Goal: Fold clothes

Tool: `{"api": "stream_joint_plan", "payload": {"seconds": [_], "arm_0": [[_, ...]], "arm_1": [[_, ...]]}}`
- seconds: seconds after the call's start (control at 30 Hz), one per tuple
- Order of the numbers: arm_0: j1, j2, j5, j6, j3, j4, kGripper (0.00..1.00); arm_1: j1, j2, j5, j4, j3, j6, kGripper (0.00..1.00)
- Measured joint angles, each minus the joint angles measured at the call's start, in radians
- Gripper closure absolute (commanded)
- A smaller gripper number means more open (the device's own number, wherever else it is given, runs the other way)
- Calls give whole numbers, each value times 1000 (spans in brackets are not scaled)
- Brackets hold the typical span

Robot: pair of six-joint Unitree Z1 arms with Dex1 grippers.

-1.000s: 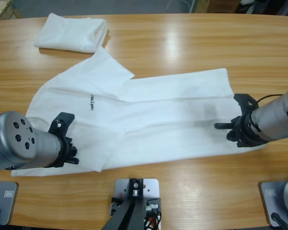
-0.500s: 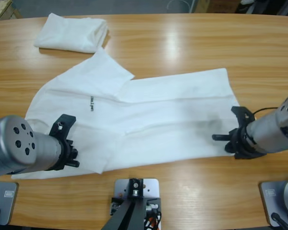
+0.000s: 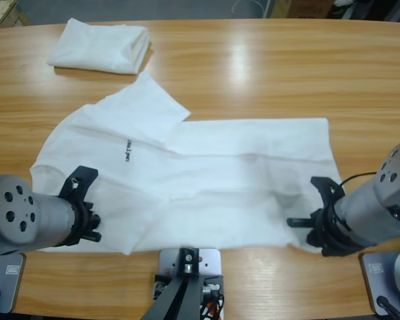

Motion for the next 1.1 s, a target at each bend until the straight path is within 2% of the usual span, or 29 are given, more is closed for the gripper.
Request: {"api": "stream_joint_plan", "payload": {"seconds": [0.03, 0.07, 0.1, 0.17, 0.23, 0.27, 0.4, 0.5, 0.6, 0.73, 0.87, 0.9, 0.93, 1.1], "arm_0": [[-2, -4, 0, 0, 6, 0, 689], [-3, -8, 0, 0, 11, 0, 594], [-5, -11, 0, 0, 14, 0, 521], [-9, -17, 0, 0, 15, 1, 326], [-10, -24, 0, 0, 15, 2, 160], [-10, -31, 0, 0, 15, 3, 116], [-10, -71, 0, 0, -3, 5, 115], [-6, -123, 0, 10, -23, 10, 117], [38, -139, 17, 58, -37, 12, 105], [207, -158, 68, 189, -51, 12, 78], [399, -192, 60, 537, -94, -82, 104], [439, -192, 46, 626, -116, -97, 178], [474, -190, 24, 702, -144, -106, 211], [642, -135, -127, 899, -338, -85, 207]], "arm_1": [[9, 4, 5, 17, -2, 8, 744], [18, 8, 8, 35, -3, 16, 194], [24, 11, 9, 51, -5, 22, 17], [31, 13, 3, 98, -14, 36, 0], [34, 10, -56, 183, -48, 44, 0], [35, -1, -99, 227, -78, 44, 0], [35, -106, -194, 303, -182, -2, 0], [35, -147, -208, 310, -223, -61, 0], [35, -148, -211, 310, -239, -126, 0], [-4, -151, -213, 292, -278, -243, 0], [-129, -185, -195, 236, -282, -374, 0], [-170, -192, -184, 227, -284, -397, 0], [-212, -199, -167, 222, -288, -420, 0], [-405, -203, -78, 185, -313, -490, 0]]}}
